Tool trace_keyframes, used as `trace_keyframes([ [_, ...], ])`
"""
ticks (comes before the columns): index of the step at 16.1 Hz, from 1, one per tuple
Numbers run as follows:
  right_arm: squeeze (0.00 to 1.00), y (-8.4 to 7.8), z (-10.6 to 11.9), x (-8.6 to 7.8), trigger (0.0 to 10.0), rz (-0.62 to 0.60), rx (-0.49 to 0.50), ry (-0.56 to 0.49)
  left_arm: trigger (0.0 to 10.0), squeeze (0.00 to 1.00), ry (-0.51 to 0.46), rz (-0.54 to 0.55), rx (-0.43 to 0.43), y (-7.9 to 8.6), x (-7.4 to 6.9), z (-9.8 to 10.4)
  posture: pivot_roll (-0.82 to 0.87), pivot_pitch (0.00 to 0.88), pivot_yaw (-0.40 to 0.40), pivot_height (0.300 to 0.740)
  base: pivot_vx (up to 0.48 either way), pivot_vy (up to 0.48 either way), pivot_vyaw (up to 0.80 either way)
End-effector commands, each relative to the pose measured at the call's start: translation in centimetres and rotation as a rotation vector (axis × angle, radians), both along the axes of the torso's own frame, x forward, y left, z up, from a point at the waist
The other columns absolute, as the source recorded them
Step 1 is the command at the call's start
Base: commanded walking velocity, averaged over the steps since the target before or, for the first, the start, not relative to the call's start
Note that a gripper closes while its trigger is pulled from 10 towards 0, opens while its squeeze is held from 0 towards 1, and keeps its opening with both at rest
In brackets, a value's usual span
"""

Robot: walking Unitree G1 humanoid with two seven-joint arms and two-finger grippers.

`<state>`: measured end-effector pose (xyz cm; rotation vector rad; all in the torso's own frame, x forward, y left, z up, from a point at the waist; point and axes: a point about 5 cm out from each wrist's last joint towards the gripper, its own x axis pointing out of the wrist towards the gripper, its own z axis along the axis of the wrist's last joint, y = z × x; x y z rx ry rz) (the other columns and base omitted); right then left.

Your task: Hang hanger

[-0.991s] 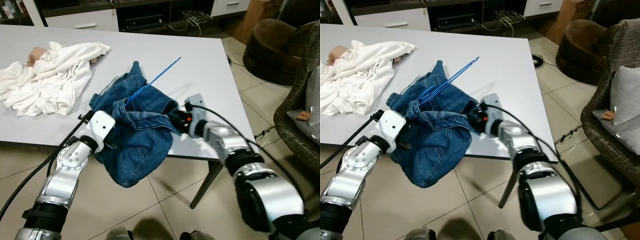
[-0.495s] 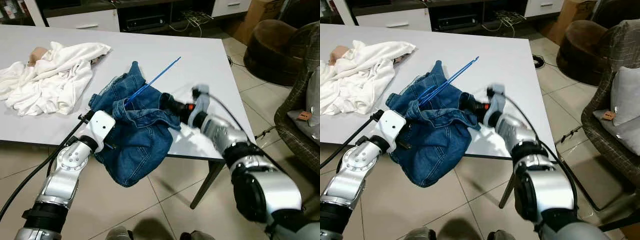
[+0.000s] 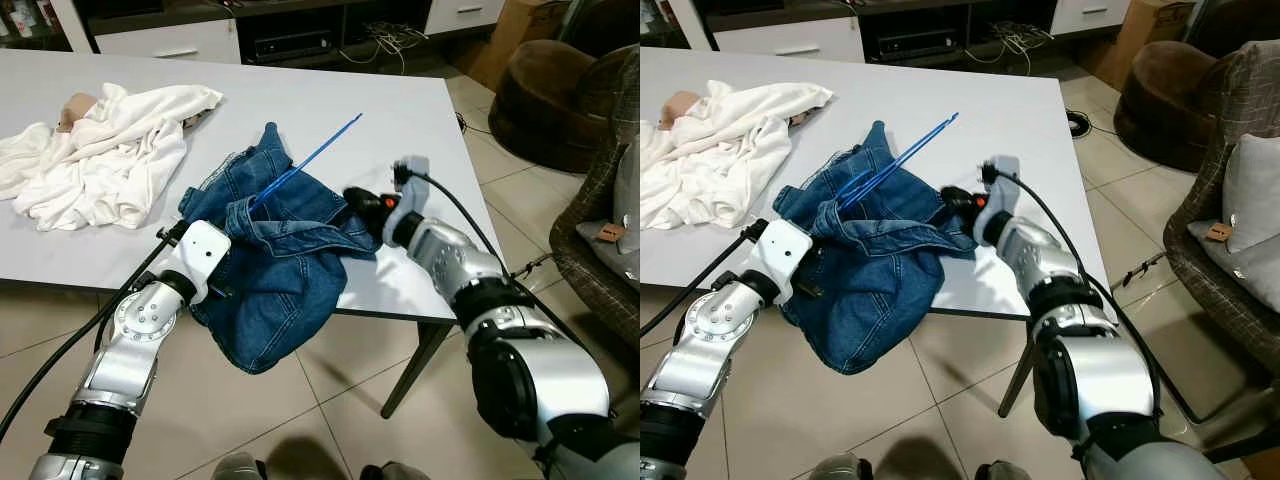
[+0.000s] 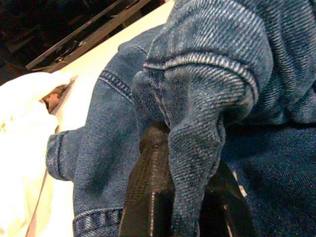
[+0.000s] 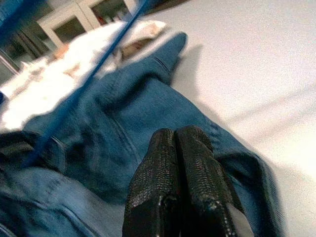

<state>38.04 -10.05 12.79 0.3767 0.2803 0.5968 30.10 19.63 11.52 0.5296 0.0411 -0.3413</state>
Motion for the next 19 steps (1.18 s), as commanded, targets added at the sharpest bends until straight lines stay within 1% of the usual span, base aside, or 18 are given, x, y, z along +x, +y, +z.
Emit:
trace_keyframes([
  [1, 0.10, -0.6, 0.3, 0.2, 10.0, -0.025, -0.063, -0.044, 10.0, 0.00, -0.020, -0.009, 0.005, -0.2, 0.3, 0.4, 0.00, 0.022, -0.016, 0.740, 0.000, 0.000, 0.00],
  [2, 1.00, -1.2, 0.3, 0.3, 10.0, -0.056, -0.138, -0.083, 10.0, 0.00, -0.022, -0.010, 0.007, -0.2, 0.3, 0.5, 0.00, 0.022, -0.016, 0.740, 0.000, 0.000, 0.00],
  [4, 1.00, -1.9, 0.2, 0.2, 10.0, -0.052, -0.223, -0.120, 10.0, 0.00, -0.024, -0.010, 0.008, -0.1, 0.4, 0.6, 0.00, 0.018, -0.014, 0.740, 0.000, 0.000, 0.00],
  [7, 1.00, -2.1, -0.2, 0.1, 10.0, -0.039, -0.284, -0.132, 10.0, 0.00, -0.024, -0.011, 0.009, -0.1, 0.3, 0.6, 0.00, 0.019, -0.013, 0.740, 0.000, 0.000, 0.00],
  [9, 1.00, -1.7, -0.3, -0.1, 10.0, 0.001, -0.297, -0.145, 10.0, 0.00, -0.023, -0.013, 0.009, -0.1, 0.3, 0.5, 0.00, 0.022, -0.013, 0.740, 0.000, 0.000, 0.00],
  [11, 1.00, -1.5, -0.4, -0.2, 10.0, 0.013, -0.317, -0.161, 10.0, 0.00, -0.022, -0.014, 0.008, -0.2, 0.2, 0.5, 0.01, 0.024, -0.013, 0.740, 0.000, 0.000, 0.00],
  [12, 1.00, -1.5, -0.5, -0.2, 10.0, 0.008, -0.350, -0.173, 10.0, 0.00, -0.021, -0.013, 0.007, -0.2, 0.2, 0.5, 0.01, 0.027, -0.016, 0.740, 0.000, 0.000, 0.00],
  [13, 0.00, -1.4, -0.5, -0.2, 10.0, 0.008, -0.359, -0.180, 10.0, 0.00, -0.019, -0.010, 0.007, -0.1, 0.1, 0.4, 0.01, 0.028, -0.017, 0.740, 0.000, 0.000, 0.00],
  [16, 0.00, -1.0, -0.1, -0.2, 10.0, 0.035, -0.385, -0.232, 10.0, 0.00, -0.018, -0.007, 0.007, 0.0, 0.0, 0.4, 0.01, 0.031, -0.019, 0.740, 0.000, 0.000, 0.00],
  [17, 1.00, -0.7, -0.2, -0.3, 10.0, 0.054, -0.392, -0.235, 10.0, 0.00, -0.017, -0.007, 0.006, 0.0, -0.1, 0.4, 0.01, 0.032, -0.020, 0.740, 0.000, 0.000, 0.00],
  [18, 1.00, -0.7, -0.4, -0.4, 10.0, 0.063, -0.415, -0.241, 10.0, 0.00, -0.017, -0.007, 0.006, 0.0, 0.0, 0.4, 0.01, 0.033, -0.020, 0.740, 0.000, 0.000, 0.00],
  [19, 1.00, -0.6, -0.7, -0.5, 10.0, 0.073, -0.471, -0.256, 10.0, 0.00, -0.017, -0.008, 0.005, 0.0, -0.1, 0.3, 0.01, 0.034, -0.020, 0.740, 0.000, 0.000, 0.00],
])
